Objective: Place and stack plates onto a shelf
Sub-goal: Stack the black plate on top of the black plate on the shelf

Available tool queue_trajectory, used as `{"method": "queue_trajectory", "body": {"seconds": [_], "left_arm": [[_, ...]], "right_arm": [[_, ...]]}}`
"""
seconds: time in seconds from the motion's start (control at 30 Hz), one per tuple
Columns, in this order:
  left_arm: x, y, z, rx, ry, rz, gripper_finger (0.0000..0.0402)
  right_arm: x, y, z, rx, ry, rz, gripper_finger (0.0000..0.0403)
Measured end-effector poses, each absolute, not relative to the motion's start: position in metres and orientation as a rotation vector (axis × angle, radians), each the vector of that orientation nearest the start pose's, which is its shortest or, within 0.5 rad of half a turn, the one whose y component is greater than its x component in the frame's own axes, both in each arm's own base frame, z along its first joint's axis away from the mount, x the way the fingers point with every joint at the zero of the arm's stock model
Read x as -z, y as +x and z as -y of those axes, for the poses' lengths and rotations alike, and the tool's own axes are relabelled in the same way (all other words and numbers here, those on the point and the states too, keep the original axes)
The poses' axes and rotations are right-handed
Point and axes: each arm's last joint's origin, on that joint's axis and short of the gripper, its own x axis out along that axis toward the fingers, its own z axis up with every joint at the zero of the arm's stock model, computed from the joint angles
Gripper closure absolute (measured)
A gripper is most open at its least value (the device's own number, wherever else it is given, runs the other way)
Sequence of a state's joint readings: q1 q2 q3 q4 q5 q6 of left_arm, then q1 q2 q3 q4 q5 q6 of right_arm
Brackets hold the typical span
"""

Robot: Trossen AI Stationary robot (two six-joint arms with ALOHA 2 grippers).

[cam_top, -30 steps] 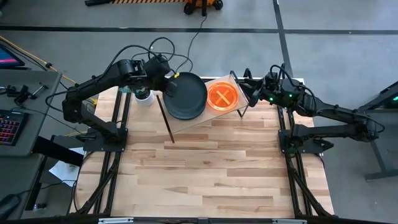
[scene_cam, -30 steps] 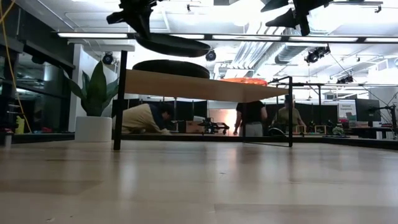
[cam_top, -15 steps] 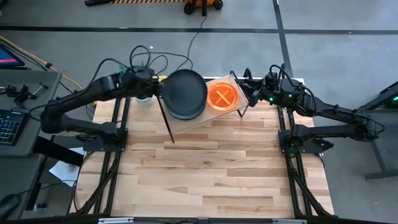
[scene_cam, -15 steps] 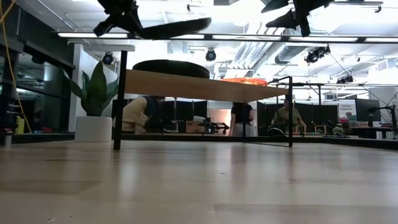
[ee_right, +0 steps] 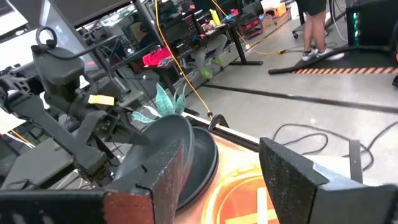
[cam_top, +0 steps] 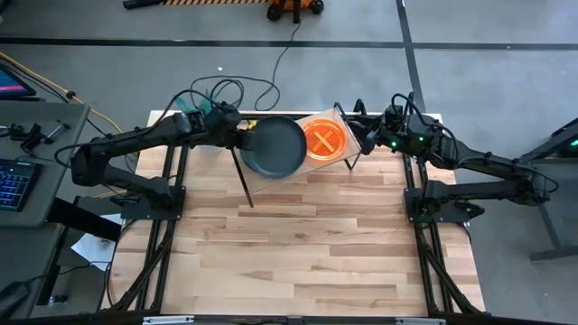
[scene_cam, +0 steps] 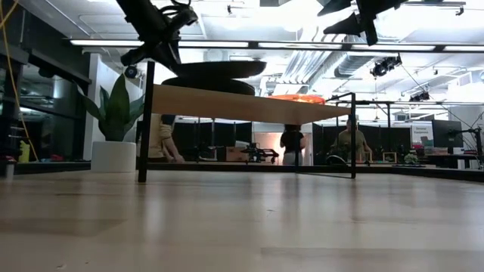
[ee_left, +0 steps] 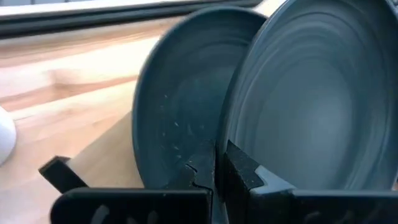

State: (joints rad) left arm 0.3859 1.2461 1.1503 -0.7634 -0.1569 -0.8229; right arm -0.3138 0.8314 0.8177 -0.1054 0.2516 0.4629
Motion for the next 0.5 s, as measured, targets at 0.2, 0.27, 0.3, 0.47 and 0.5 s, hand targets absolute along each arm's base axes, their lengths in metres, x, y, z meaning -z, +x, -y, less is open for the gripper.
{"method": "queue_trajectory", "body": {"seconds": [0.2,0.27,0.3,0.47,0.5], "left_arm": [[-0.3188,0.2266,-0.0994,-0.908,-0.831,-0.567,0.0401],[-0.3205,0.2243,-0.0997,-0.914,-0.843,-0.556,0.04],[-0.3211,0.2234,-0.0997,-0.913,-0.849,-0.553,0.0399],[-0.3226,0.2222,-0.0992,-0.908,-0.854,-0.547,0.0386],[-0.3226,0.2222,-0.0992,-0.906,-0.852,-0.547,0.0384]], "right_arm": [[-0.3416,0.1717,0.0633,0.588,0.465,-0.008,0.021],[-0.3413,0.1716,0.0633,0.589,0.465,-0.011,0.021],[-0.3412,0.1716,0.0632,0.589,0.465,-0.011,0.021],[-0.3413,0.1716,0.0633,0.589,0.465,-0.011,0.021],[-0.3414,0.1716,0.0633,0.589,0.465,-0.011,0.021]]}}
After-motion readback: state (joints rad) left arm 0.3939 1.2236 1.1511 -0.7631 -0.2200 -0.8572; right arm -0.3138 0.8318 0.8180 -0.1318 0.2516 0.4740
